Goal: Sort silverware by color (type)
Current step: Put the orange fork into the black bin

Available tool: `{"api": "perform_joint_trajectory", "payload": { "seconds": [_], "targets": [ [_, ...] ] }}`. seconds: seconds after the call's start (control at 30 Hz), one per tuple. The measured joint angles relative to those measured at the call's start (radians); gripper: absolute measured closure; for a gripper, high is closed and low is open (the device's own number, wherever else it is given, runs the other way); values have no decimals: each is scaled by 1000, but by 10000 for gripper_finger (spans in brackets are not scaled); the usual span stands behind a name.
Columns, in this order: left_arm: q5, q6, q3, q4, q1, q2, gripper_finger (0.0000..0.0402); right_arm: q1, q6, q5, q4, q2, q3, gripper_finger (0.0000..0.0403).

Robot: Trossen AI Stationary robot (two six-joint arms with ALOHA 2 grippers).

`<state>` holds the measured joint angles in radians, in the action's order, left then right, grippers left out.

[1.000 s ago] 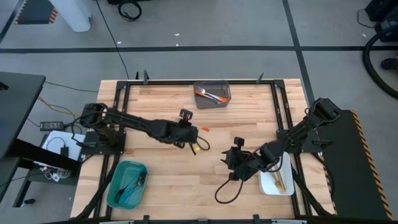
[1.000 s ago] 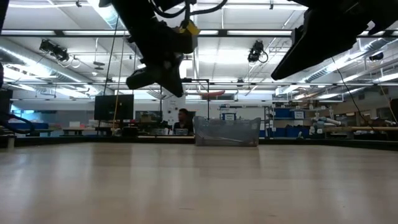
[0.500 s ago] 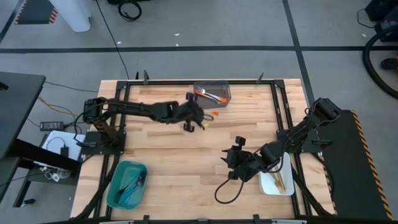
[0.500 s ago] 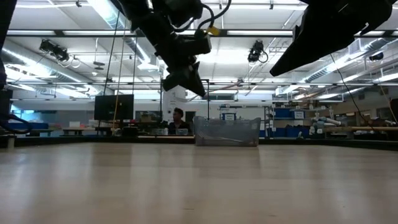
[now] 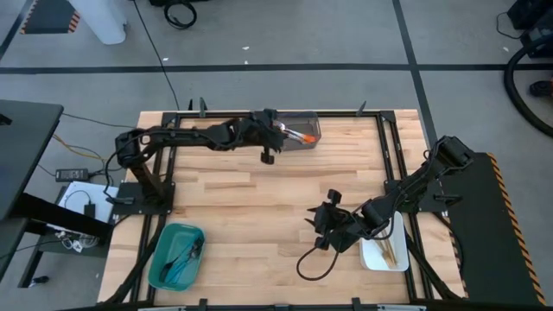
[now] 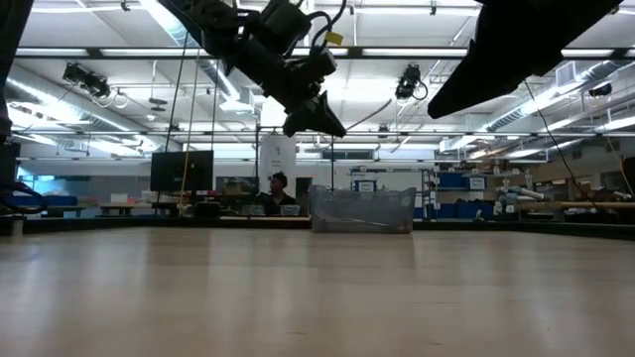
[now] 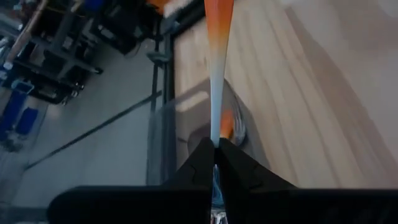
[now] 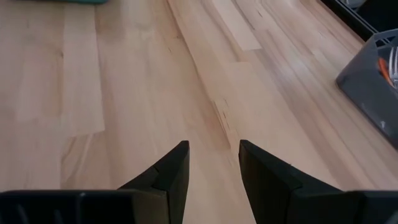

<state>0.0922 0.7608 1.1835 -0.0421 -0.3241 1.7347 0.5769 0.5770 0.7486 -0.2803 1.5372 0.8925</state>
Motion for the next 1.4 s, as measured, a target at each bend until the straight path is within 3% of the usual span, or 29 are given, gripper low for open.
{"api": "perform_joint_trajectory", "payload": {
  "seconds": [0.33, 0.5, 0.73, 1.4],
  "targets": [
    [-122, -323, 0, -159, -128, 86, 384, 0, 17, 3, 61, 0, 0, 257],
    [-127, -371, 16, -197, -153, 128, 384, 0, 42, 10, 62, 0, 0, 257],
    [-132, -561, 98, -183, -164, 198, 384, 0, 49, 17, 69, 0, 0, 257],
    [-133, -735, 127, -81, -173, 259, 384, 13, 50, 17, 71, 1, -1, 257]
  ]
}}
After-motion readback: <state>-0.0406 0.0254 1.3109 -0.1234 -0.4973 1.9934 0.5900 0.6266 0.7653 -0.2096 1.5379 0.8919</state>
